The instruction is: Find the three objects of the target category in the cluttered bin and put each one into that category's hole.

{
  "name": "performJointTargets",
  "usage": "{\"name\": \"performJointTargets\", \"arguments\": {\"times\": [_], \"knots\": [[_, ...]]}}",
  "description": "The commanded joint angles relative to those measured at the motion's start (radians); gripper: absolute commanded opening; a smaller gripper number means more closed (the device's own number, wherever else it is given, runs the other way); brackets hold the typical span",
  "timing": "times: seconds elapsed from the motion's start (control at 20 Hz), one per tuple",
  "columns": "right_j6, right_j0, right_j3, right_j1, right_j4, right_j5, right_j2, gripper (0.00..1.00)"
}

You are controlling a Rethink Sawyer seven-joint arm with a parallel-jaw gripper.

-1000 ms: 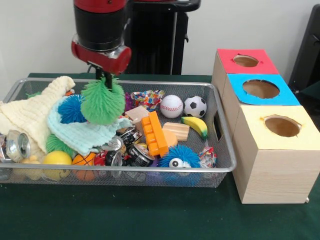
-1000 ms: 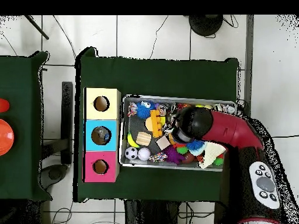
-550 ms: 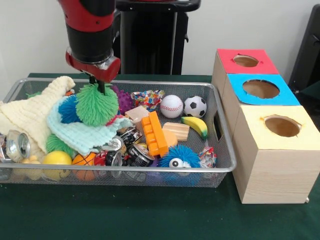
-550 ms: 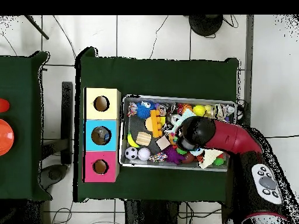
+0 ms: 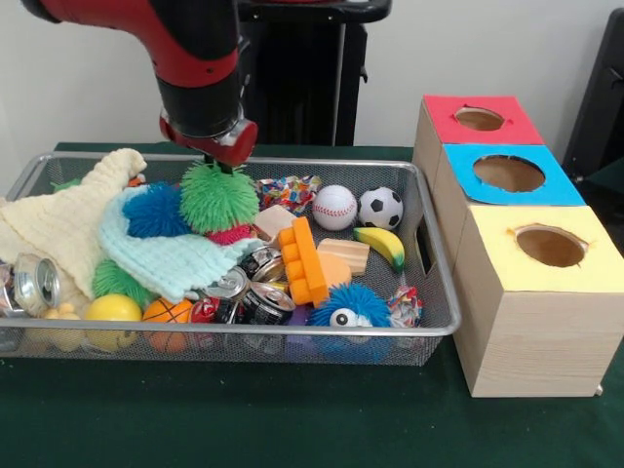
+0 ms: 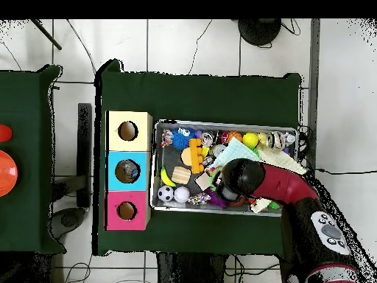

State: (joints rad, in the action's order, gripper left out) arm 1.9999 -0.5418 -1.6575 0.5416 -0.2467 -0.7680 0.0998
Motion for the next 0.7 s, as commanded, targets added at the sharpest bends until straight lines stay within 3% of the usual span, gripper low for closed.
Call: {"name": "performJointTargets", "arguments": {"times": [0.05,0.7], "knots": [[-0.099,-0.01,-0.173,-0.06,-0.015,0.038,0.154,0.0],[0.024,0.007,-0.216,-0.097,0.035,0.141,0.223,0.0]]}}
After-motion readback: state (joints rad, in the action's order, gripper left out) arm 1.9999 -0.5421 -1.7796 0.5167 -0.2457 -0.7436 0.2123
